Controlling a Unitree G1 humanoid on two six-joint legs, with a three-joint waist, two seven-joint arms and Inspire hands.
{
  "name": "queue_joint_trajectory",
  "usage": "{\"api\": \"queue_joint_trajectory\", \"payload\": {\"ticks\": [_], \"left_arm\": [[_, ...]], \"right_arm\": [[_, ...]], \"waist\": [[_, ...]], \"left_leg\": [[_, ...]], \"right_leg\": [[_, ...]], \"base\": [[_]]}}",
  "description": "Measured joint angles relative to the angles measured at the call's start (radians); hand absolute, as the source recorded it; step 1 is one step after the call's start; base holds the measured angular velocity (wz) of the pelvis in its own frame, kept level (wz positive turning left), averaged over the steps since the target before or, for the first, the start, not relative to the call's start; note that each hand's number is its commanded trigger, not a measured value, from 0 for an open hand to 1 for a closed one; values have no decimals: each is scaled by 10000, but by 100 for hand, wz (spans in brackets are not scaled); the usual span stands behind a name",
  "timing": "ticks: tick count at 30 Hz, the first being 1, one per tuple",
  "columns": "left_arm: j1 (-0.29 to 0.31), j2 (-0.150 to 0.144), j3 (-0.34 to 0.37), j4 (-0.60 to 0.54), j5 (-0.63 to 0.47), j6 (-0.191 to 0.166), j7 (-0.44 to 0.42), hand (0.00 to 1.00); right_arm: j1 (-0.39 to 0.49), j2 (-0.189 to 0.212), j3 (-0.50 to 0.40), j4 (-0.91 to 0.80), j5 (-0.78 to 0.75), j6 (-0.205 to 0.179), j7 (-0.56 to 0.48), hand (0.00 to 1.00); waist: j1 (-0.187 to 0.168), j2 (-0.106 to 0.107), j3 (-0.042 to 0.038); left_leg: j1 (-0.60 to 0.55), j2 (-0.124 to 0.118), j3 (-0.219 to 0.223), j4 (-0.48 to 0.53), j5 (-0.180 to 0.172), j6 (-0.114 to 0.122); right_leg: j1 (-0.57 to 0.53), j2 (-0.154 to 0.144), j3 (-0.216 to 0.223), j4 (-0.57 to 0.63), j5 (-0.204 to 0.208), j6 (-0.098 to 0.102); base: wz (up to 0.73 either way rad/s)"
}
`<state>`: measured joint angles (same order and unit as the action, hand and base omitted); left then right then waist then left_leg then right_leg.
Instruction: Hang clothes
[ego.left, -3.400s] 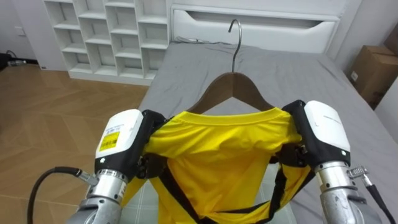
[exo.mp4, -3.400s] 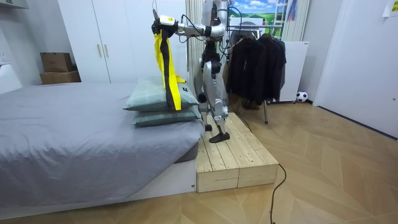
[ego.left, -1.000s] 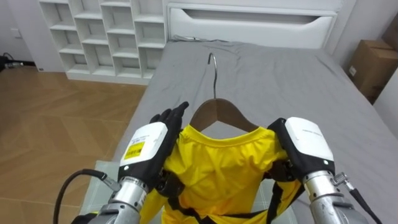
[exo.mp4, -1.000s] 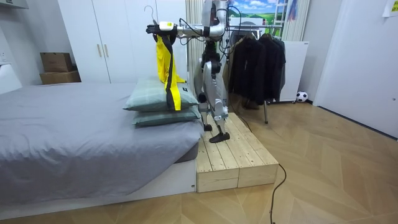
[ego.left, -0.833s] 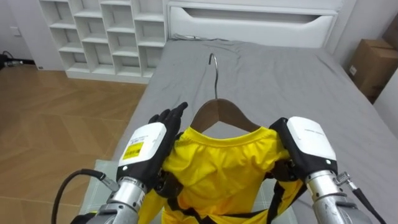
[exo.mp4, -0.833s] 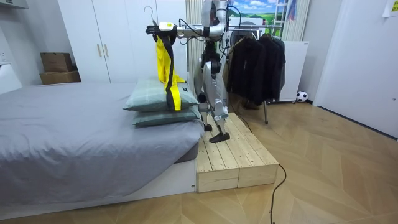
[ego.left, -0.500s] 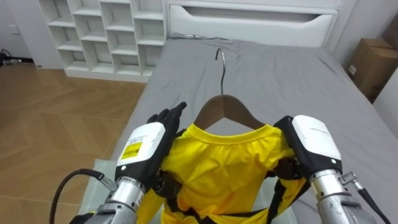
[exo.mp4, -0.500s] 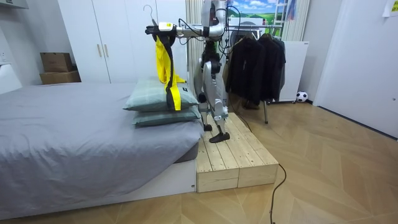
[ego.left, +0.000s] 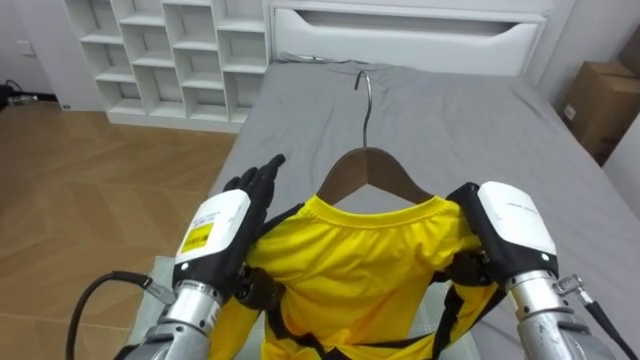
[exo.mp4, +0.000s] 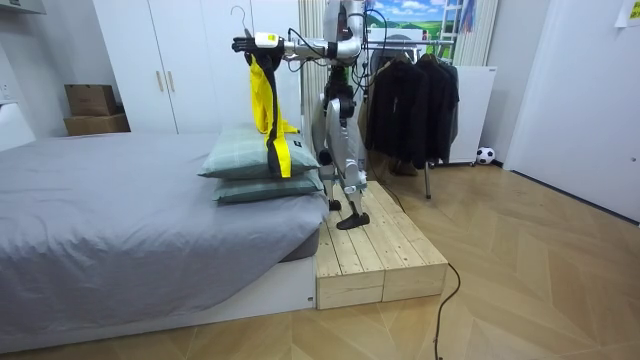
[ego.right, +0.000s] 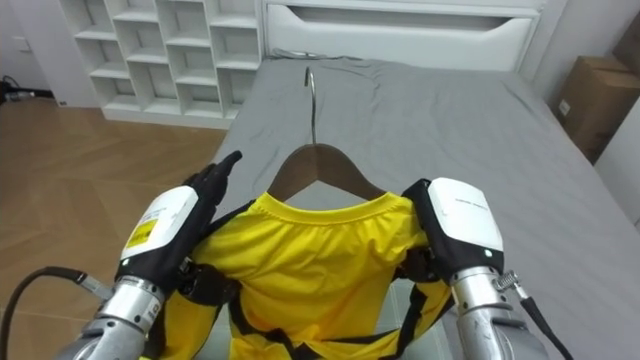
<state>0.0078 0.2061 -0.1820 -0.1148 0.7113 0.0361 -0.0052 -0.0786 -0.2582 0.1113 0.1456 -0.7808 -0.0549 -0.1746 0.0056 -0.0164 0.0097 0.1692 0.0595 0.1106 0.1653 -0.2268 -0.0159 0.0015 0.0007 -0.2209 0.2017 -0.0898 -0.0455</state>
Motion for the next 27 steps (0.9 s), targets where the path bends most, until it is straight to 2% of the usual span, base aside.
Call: {"api": "queue_joint_trajectory", "payload": {"ticks": [5, 11, 18, 21, 27], "left_arm": [[0, 1, 89, 0, -147, 2, 16, 0], [0, -12, 562, 47, -202, 24, 55, 0], [47, -12, 1039, 840, -386, 54, 349, 0], [190, -12, 1217, 1134, -428, 145, 417, 0], [383, 75, 2012, 1151, -461, 471, 444, 0]], "right_arm": [[0, 26, -6, 4, 29, 14, -188, 100], [0, 71, -68, 44, 123, 65, -314, 100], [2, 66, -373, 454, 323, 186, -364, 100], [1, 61, -587, 436, 362, 288, -481, 100], [2, -21, -762, 349, 346, 355, -779, 100]], "waist": [[-2, 18, -1], [20, 44, 4], [253, 89, 1], [307, 91, -4], [292, 126, -37]], "left_leg": [[0, 2, 2, -1, 0, 0], [16, 2, -28, 5, 1, 0], [-8, -3, -43, 7, 1, 0], [-32, -5, -66, 6, 1, 0], [-45, -23, -81, 7, 1, 1]], "right_leg": [[0, 1, 1, 1, 0, 0], [22, -1, -1, 20, 0, 0], [15, -33, -109, 23, -3, -3], [14, -77, -245, 37, -16, -8], [9, -96, -264, 35, -20, -3]], "base": [[0], [0], [2], [5], [1]]}}
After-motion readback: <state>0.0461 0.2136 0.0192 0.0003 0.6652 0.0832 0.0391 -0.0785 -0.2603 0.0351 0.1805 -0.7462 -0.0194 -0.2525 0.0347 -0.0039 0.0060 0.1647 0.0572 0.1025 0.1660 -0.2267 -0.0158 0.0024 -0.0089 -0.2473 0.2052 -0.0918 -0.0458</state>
